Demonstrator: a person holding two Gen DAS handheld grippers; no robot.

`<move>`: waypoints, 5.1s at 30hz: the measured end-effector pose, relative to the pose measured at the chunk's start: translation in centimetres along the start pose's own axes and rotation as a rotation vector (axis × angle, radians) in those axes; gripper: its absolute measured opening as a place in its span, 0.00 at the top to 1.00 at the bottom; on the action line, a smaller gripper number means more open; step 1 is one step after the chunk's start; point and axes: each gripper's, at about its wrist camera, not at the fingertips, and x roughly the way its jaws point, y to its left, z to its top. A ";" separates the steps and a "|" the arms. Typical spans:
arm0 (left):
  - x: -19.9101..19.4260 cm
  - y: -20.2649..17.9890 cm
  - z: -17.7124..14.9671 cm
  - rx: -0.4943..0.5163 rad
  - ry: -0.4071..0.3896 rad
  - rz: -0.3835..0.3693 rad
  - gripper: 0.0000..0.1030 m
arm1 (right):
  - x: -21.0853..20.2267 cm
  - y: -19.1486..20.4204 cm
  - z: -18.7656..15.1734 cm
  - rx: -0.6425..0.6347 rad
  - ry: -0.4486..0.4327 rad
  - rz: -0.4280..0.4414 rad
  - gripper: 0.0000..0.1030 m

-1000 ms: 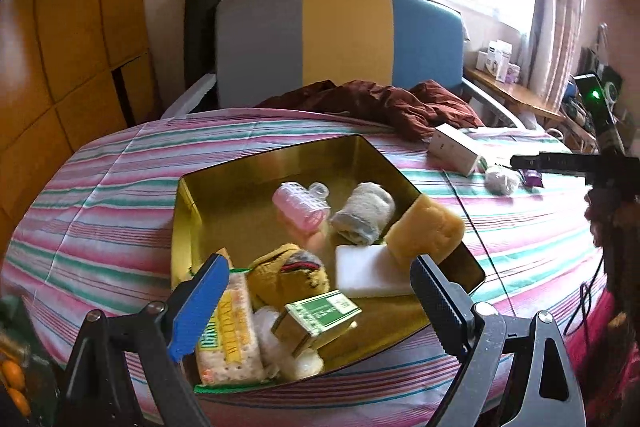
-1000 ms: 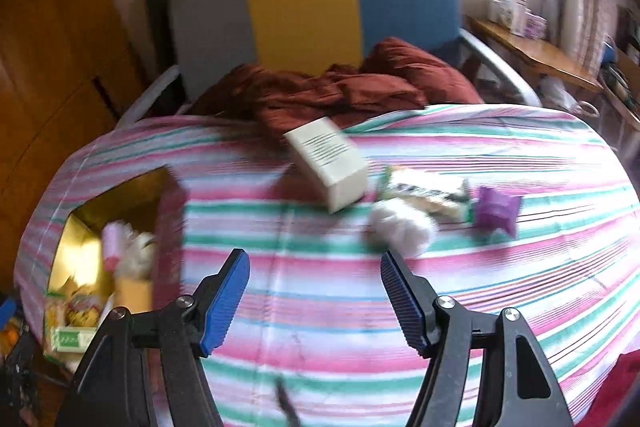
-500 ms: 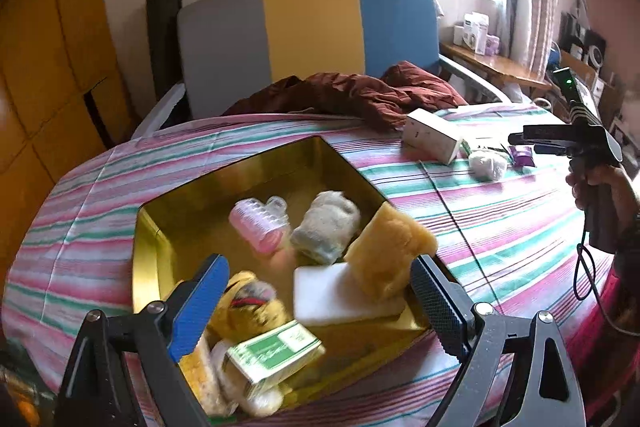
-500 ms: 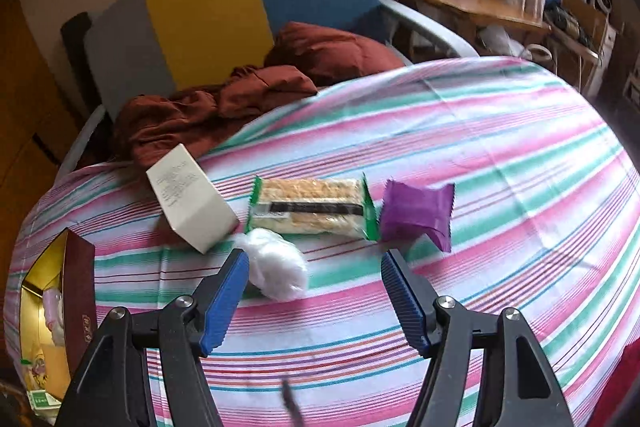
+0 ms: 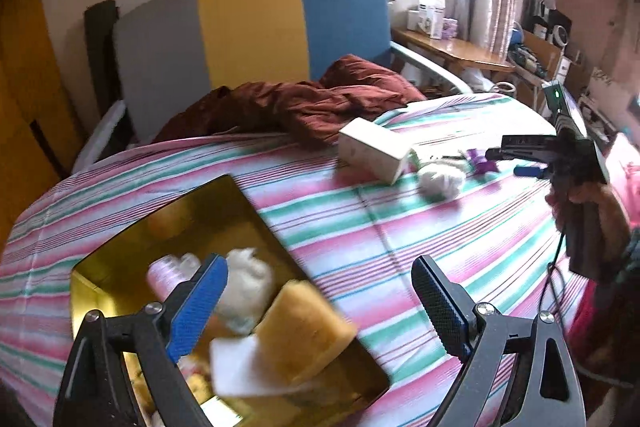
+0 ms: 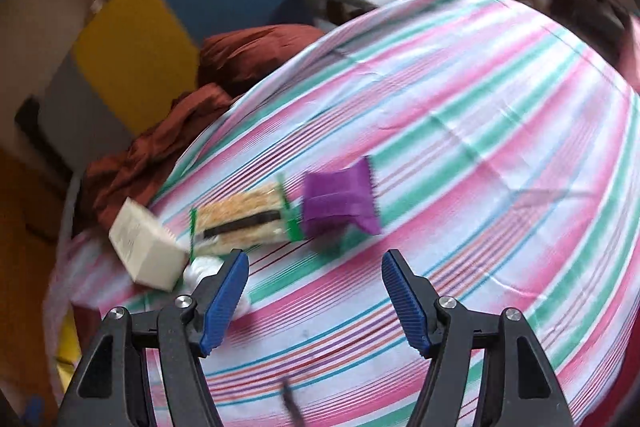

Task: Organize objects
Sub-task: 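Move both open tools over the cloth toward the white box and wrapped ball, then grasp the white printed box with the left tool while the right tool grasps the plastic-wrapped ball, then carry the white box and wrapped ball over the gold tray and release both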

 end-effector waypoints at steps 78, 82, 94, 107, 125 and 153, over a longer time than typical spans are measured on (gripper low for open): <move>16.4 -1.2 8.3 -0.258 0.291 -0.132 0.51 | 4.7 10.1 -3.5 -0.501 0.096 0.151 0.61; 12.4 -0.4 8.5 -0.253 0.220 -0.154 0.51 | 3.2 10.5 -3.6 -0.516 0.065 0.209 0.61; -2.3 11.0 4.0 -0.378 0.012 -0.084 0.51 | 0.3 11.6 -4.6 -0.539 0.008 0.251 0.61; -4.7 22.3 -8.0 -0.658 0.002 0.076 0.51 | -5.6 20.5 -12.7 -0.657 0.022 0.459 0.61; -2.7 23.7 -9.8 -0.726 -0.020 0.058 0.51 | -5.8 32.3 -23.5 -0.829 0.133 0.575 0.61; -4.1 20.7 -11.2 -0.598 -0.034 0.207 0.38 | -4.1 33.6 -25.3 -0.848 0.169 0.546 0.61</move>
